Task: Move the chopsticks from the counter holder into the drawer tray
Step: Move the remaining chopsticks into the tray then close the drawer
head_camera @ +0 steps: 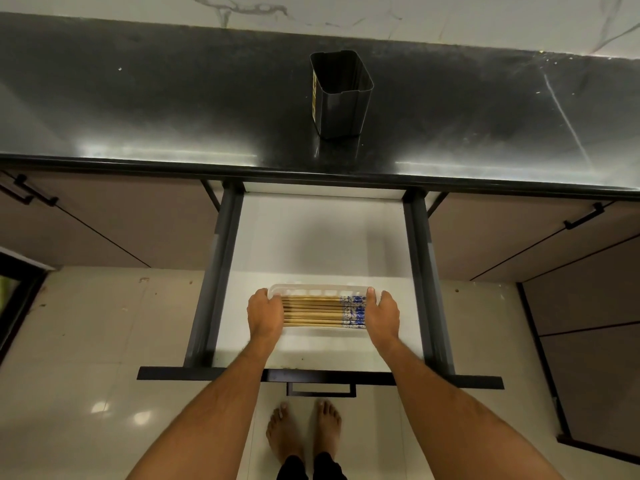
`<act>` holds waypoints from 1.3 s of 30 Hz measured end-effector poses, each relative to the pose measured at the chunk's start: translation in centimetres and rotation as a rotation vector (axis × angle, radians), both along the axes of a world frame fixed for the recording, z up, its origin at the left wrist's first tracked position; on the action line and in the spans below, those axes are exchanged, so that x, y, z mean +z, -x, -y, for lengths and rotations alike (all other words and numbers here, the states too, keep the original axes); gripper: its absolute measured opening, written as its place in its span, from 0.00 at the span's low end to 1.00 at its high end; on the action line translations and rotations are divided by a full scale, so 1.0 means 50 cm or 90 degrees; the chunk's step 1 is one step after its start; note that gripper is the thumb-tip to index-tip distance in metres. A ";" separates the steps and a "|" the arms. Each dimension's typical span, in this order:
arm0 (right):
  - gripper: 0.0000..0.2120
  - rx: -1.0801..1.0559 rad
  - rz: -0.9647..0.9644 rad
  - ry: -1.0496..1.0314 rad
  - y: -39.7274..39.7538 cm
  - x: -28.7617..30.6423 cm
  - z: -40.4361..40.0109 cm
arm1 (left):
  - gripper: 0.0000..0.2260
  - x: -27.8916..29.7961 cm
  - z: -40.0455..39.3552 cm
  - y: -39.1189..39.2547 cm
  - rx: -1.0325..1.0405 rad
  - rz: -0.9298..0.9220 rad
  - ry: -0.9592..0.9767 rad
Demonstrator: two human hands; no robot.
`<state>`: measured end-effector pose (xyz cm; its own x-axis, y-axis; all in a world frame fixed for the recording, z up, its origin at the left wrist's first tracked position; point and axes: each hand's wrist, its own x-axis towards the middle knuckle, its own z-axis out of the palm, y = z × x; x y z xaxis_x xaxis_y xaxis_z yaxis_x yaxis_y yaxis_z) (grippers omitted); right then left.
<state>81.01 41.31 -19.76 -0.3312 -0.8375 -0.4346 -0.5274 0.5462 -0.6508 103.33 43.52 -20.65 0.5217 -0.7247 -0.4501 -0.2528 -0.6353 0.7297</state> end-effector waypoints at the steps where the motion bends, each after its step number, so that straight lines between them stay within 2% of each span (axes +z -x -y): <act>1: 0.21 0.021 -0.024 0.010 0.000 0.006 -0.003 | 0.09 0.007 -0.003 0.002 -0.021 0.023 0.009; 8: 0.27 0.174 -0.121 0.108 0.000 0.061 -0.033 | 0.20 0.071 -0.035 0.017 -0.145 0.193 0.066; 12: 0.28 0.239 -0.144 0.170 -0.006 0.096 -0.066 | 0.19 0.110 -0.065 0.023 -0.174 0.245 0.136; 19: 0.24 0.353 -0.245 0.409 -0.029 0.124 -0.210 | 0.16 0.145 -0.190 0.042 -0.328 0.375 0.320; 24: 0.27 0.421 -0.327 0.464 -0.040 0.119 -0.326 | 0.19 0.128 -0.322 0.051 -0.423 0.443 0.348; 29: 0.26 0.491 -0.358 0.452 -0.030 0.100 -0.403 | 0.22 0.096 -0.406 0.048 -0.495 0.503 0.358; 33: 0.26 0.537 -0.380 0.425 -0.029 0.074 -0.433 | 0.25 0.077 -0.431 0.058 -0.532 0.529 0.340; 37: 0.22 0.556 -0.365 0.450 -0.027 0.062 -0.423 | 0.26 0.043 -0.438 0.068 -0.634 0.574 0.387; 39: 0.20 0.589 -0.356 0.454 -0.021 0.054 -0.424 | 0.26 0.030 -0.446 0.076 -0.656 0.559 0.338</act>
